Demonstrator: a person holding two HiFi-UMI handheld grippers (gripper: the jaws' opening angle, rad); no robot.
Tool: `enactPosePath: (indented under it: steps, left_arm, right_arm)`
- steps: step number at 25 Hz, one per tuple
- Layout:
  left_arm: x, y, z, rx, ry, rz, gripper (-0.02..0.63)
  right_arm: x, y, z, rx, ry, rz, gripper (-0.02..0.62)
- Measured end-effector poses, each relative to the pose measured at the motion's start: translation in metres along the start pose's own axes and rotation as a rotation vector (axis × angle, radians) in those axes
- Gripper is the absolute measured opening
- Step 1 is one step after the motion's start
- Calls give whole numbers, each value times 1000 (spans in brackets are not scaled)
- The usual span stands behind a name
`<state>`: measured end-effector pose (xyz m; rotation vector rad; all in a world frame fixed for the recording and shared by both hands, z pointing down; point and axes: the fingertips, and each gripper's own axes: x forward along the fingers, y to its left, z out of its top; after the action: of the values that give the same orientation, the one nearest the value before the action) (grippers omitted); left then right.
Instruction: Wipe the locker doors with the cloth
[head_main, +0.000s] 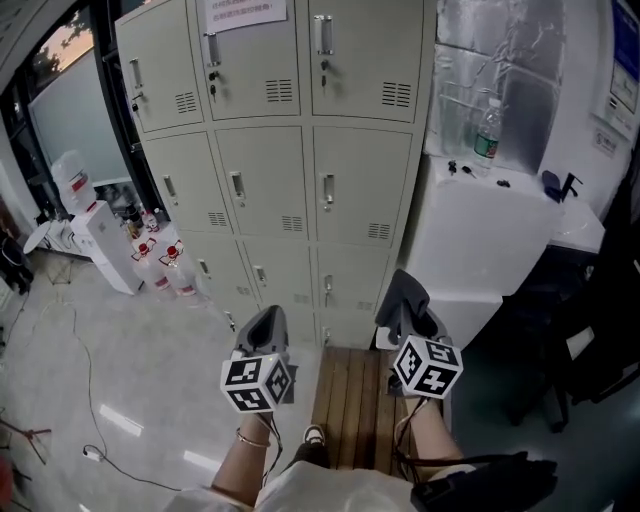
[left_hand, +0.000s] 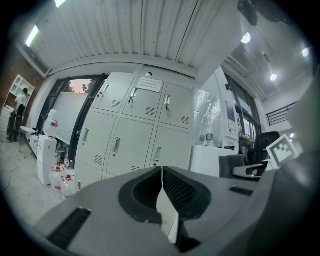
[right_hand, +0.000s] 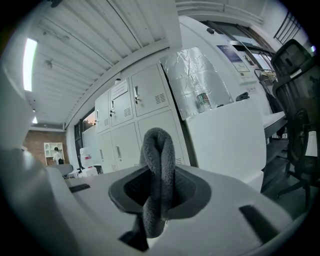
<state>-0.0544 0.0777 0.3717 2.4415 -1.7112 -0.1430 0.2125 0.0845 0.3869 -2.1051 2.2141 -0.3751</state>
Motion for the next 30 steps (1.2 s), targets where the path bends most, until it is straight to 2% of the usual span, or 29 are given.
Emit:
enactPosePath:
  steps: [7, 20, 27, 30]
  left_arm:
    - [73, 12, 12, 0, -41, -29, 11]
    - [248, 52, 51, -6, -82, -99, 11]
    - [303, 57, 37, -29, -48, -118, 11]
    - [315, 58, 28, -37, -37, -99, 11]
  right_arm:
    - [63, -10, 13, 2, -27, 0, 66]
    - [220, -12, 71, -49, -88, -32, 66]
    - [256, -20, 72, -59, -93, -44, 66]
    - [266, -23, 72, -74, -88, -33, 66]
